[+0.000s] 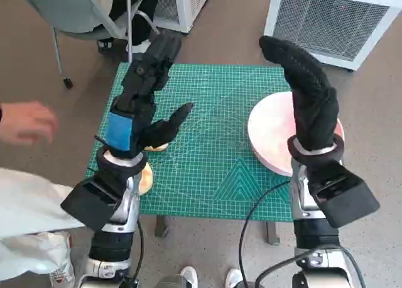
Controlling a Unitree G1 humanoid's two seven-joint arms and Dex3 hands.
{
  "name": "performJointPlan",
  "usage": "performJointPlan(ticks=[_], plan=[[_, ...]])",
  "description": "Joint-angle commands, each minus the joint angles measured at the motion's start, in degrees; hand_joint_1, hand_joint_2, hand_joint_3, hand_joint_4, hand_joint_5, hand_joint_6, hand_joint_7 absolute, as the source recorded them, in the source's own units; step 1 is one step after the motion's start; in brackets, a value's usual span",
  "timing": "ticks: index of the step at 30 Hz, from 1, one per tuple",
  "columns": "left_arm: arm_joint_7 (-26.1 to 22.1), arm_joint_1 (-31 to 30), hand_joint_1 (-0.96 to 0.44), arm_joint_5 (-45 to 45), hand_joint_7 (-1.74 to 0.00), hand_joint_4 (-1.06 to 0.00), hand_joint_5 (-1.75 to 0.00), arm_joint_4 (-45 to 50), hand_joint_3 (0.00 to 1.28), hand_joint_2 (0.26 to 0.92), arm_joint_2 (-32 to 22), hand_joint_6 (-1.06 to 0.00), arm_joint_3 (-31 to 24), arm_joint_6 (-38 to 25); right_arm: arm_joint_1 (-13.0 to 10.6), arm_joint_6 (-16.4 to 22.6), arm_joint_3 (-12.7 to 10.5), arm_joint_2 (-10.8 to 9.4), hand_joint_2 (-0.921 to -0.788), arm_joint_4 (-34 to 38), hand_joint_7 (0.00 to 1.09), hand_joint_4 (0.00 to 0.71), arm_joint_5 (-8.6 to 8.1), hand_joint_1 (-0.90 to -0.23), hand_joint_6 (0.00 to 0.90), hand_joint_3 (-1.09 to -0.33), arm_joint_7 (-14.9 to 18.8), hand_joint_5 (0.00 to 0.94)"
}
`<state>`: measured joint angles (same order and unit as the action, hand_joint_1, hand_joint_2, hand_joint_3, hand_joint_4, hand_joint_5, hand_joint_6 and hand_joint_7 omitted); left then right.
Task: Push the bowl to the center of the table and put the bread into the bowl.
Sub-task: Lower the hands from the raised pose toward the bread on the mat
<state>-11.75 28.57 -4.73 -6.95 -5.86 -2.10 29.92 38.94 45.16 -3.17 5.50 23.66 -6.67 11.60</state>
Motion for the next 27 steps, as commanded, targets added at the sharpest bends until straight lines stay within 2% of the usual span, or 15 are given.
performJointPlan(ticks=[1, 18, 25, 27], plan=[[-0.33, 0.17, -0.35, -0.41, -0.23, -0.34, 0.0, -0.39, 0.38, 0.921, -0.24, -0.29, 0.02, 0.1, -1.38, 0.13, -0.04, -0.45, -0.921, 1.22, 0.75, 0.341, -0.69, -0.557, -0.001, -0.802, 0.64, 0.06], [-0.65, 0.21, -0.35, -0.61, -0.23, -0.34, 0.0, -0.31, 0.38, 0.921, -0.33, -0.29, 0.13, -0.22, -1.51, 0.99, -0.22, -0.52, -0.921, 1.87, 0.75, 0.34, -0.05, -0.565, -0.001, -0.8, 0.16, 0.055], [-0.84, 0.04, -0.34, -0.72, -0.24, -0.34, 0.0, -0.34, 0.37, 0.921, -0.27, -0.28, 0.22, -0.09, -1.76, 1.29, -0.65, 0.01, -0.921, 2.05, 0.75, 0.341, -0.58, -0.566, -0.001, -0.799, 0.58, 0.054], [-0.82, 0.02, -0.34, -0.68, -0.24, -0.34, 0.0, -0.38, 0.37, 0.921, -0.21, -0.28, 0.26, -0.08, -1.92, 1.71, -1.32, 0.85, -0.921, 2.65, 0.75, 0.342, -1.31, -0.567, -0.001, -0.798, 1.13, 0.054]])
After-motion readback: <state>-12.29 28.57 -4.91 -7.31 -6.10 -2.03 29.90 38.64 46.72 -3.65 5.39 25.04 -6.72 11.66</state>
